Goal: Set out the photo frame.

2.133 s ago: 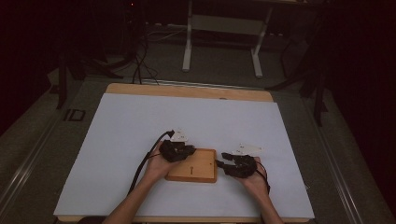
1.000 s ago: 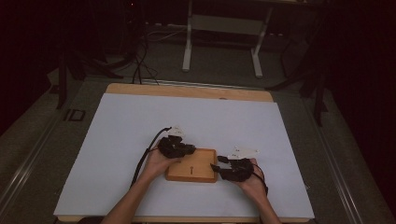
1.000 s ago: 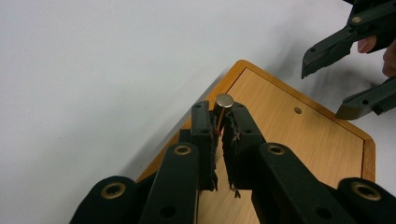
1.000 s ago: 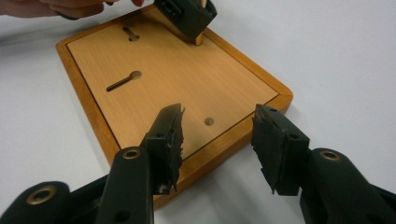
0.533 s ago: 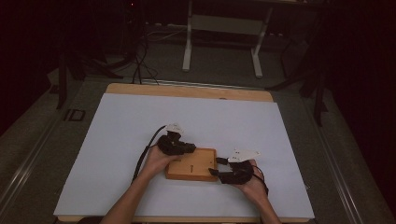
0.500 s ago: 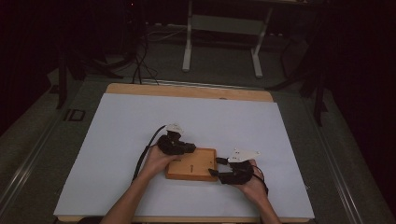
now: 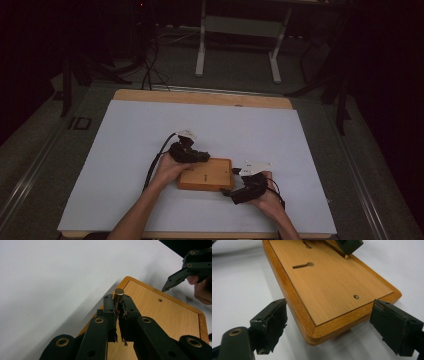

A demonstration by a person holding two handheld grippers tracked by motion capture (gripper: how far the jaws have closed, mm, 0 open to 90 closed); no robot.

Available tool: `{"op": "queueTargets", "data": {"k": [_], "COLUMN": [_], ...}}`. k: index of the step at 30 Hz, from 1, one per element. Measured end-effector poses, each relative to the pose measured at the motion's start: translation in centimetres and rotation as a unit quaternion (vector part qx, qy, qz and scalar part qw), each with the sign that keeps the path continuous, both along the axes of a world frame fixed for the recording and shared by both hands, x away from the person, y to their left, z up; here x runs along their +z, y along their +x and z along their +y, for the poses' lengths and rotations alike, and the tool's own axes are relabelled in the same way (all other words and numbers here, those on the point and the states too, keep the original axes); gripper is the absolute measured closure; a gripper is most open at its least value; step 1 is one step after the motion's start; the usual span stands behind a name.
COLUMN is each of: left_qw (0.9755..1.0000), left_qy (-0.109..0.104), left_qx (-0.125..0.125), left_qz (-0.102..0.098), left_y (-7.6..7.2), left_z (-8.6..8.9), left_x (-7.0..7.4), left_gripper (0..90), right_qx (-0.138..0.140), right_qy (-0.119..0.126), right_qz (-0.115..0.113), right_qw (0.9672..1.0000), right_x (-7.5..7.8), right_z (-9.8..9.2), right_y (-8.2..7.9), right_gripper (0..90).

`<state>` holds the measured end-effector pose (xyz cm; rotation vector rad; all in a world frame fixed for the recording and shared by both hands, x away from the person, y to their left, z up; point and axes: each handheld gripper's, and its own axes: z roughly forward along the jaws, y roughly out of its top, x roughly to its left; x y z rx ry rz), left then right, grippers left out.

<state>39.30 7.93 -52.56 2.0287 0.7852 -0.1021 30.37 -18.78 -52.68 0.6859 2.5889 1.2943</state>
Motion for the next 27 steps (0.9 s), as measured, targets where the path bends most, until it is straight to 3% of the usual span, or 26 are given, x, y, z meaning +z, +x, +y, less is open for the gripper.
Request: {"op": "queueTargets", "data": {"k": [10, 15, 19, 23, 27], "left_qw": [0.9999, 0.9997, 0.9995, 0.9995, 0.9996], "left_qy": [-0.002, 0.008, 0.008, 0.005, 0.007], "left_qx": [-0.005, -0.007, -0.01, -0.005, -0.006], "left_qz": [0.016, 0.02, 0.027, 0.032, 0.028], "left_y": [0.5, 0.8, 1.1, 1.3, 1.3], "left_z": [0.1, 0.0, 0.0, 0.0, -0.1], "left_x": [0.0, 0.3, 0.3, 0.3, 0.3], "left_gripper": [84.9, 84.9, 84.9, 85.0, 85.0], "right_qx": [-0.005, -0.006, -0.015, -0.035, -0.041], "right_qy": [-0.019, -0.032, -0.069, -0.062, -0.059], "right_qz": [-0.002, -0.004, -0.019, -0.047, -0.058], "right_qw": [0.9998, 0.9994, 0.9973, 0.9964, 0.9958], "right_x": [-0.6, -0.9, -1.6, -1.4, -1.2], "right_z": [0.2, 0.2, 0.8, 1.0, 0.9], "right_y": [0.3, 0.4, 0.4, 0.6, 0.5], "right_gripper": [9.2, 9.0, 9.8, 12.3, 13.3]}}
